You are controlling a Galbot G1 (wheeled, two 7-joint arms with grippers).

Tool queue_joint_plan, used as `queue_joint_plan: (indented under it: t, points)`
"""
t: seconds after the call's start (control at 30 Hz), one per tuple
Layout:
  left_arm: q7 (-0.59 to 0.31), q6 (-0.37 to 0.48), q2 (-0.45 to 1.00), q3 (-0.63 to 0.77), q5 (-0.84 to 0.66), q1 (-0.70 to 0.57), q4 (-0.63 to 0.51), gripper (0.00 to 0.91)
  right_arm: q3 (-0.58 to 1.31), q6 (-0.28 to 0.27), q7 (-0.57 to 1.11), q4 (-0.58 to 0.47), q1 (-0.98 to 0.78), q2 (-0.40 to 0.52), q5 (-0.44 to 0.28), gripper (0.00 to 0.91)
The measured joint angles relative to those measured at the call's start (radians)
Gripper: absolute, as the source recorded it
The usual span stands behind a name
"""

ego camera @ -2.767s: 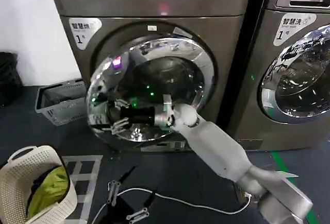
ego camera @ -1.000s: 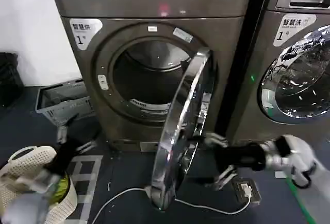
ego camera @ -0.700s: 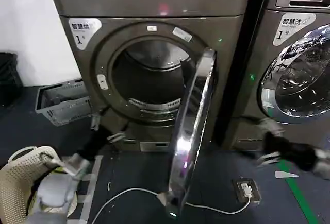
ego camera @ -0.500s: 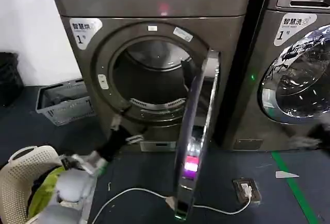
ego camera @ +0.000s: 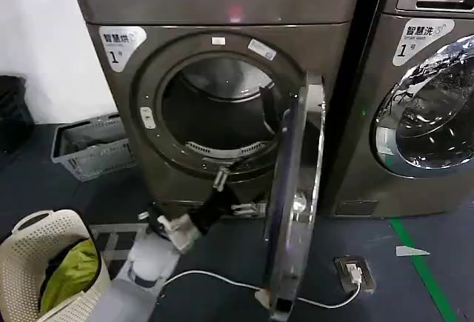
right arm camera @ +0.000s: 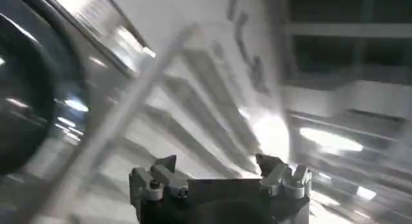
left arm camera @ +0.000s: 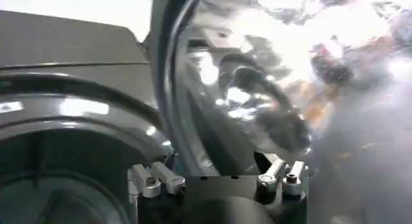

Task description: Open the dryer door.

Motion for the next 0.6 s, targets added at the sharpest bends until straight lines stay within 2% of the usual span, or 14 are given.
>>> queue_joint_plan:
  t: [0.2,0.27,0.33,0.47,0.53,0.6]
  points:
    - [0.008,-0.001,-0.035,0.084,-0.002,-0.076,0.046,0.907,0.090,0.109,0.061,-0.139,-0.022,-0.014,-0.078,0.907]
    - [0.011,-0.002,-0.048,0.113,-0.002,-0.105,0.062,0.907,0.119,0.102,0.096,-0.192,-0.030,-0.022,-0.109,0.907]
    - [0.011,-0.002,-0.064,0.142,-0.002,-0.133,0.081,0.907,0.148,0.063,0.128,-0.240,-0.033,-0.028,-0.137,0.907]
    - [0.011,-0.005,-0.102,0.194,-0.002,-0.191,0.131,0.907,0.202,-0.015,0.163,-0.279,-0.030,-0.028,-0.149,0.907]
    - [0.011,-0.005,-0.121,0.214,-0.002,-0.215,0.154,0.907,0.223,-0.020,0.161,-0.295,-0.029,-0.030,-0.168,0.907]
    - [0.011,-0.005,-0.141,0.233,0.000,-0.241,0.183,0.907,0.243,0.004,0.160,-0.311,-0.034,-0.033,-0.173,0.907]
